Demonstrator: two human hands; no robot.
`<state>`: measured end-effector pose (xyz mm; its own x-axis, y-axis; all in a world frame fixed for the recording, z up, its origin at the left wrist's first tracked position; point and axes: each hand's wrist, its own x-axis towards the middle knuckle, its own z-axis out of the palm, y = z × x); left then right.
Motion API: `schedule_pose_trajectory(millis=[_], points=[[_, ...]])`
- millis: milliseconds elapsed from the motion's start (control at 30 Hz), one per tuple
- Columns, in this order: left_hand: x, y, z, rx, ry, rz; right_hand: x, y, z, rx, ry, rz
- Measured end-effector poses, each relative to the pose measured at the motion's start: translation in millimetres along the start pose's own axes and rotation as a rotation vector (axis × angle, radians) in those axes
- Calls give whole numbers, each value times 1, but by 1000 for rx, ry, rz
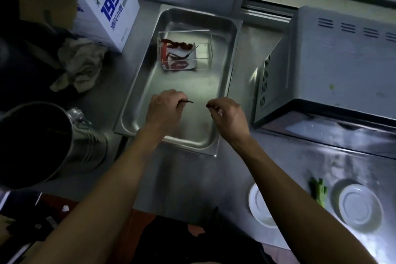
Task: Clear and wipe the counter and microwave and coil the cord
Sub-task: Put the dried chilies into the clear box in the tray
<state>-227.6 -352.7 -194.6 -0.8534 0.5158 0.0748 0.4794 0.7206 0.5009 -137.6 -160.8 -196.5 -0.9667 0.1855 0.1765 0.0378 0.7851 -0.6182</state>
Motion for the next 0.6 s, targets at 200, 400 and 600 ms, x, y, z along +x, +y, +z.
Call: schedule_pose_trajectory(millis=[200, 400, 600], points=[[70, -24, -13, -49, 17, -9, 56, -5, 13, -21, 55, 32], [132, -48, -19, -60, 8, -46, 115, 1, 30, 31, 48, 51], [183, -66, -13, 21, -69, -38, 162, 7, 40, 26, 88, -1]])
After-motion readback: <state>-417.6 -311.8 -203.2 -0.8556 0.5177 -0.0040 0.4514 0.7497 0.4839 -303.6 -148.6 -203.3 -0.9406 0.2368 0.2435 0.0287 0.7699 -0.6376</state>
